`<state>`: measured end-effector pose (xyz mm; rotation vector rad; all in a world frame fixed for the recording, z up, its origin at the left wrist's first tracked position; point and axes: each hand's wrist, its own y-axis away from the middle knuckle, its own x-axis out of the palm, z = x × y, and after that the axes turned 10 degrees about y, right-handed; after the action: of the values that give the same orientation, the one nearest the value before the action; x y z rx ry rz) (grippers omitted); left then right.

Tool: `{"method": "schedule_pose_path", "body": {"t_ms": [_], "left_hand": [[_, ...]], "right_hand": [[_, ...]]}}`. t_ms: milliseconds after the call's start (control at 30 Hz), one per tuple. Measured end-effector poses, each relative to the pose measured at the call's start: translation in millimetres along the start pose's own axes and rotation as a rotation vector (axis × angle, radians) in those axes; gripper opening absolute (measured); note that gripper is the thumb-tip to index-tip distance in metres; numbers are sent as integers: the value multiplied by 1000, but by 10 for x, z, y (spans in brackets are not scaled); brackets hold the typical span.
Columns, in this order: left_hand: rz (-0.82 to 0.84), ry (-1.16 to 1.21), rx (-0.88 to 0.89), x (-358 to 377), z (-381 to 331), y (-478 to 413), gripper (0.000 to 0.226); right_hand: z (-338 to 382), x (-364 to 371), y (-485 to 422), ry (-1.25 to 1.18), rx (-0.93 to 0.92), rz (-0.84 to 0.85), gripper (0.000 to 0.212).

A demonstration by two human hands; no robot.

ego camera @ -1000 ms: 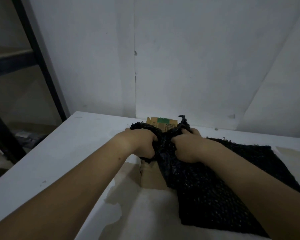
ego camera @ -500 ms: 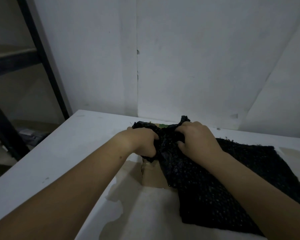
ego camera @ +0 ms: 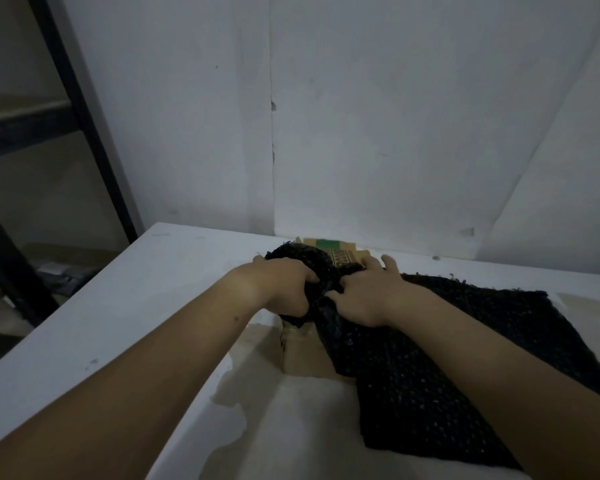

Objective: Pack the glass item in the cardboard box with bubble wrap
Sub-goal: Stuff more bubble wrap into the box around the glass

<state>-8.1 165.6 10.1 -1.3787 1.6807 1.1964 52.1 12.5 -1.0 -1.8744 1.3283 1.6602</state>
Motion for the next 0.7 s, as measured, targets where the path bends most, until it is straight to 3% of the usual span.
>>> {"method": "schedule_pose_path", "body": {"t_ms": [67, 100, 200, 267, 367, 533, 700], "left_hand": [[18, -5, -9, 1, -11, 7, 41], [22, -6, -13, 0, -19, 3, 39], [32, 2, -19, -33, -46, 2, 28], [41, -10, -21, -39, -59, 9, 40], [35, -27, -13, -36, -57, 14, 50], [9, 11, 10, 18, -11, -16, 30], [7, -23, 17, 21, 22, -65, 44]], "right_hand": [[-67, 12, 61, -66, -39, -12, 61], [-109, 17, 112, -99, -67, -102, 54], [-232, 28, 251, -138, -100, -598, 36], [-281, 41, 292, -119, -57, -708, 39], [-307, 89, 259, -19, -36, -602, 45], [-184, 188, 223, 47, -46, -618, 39], [-116, 111, 51, 17, -14, -238, 54]]}}
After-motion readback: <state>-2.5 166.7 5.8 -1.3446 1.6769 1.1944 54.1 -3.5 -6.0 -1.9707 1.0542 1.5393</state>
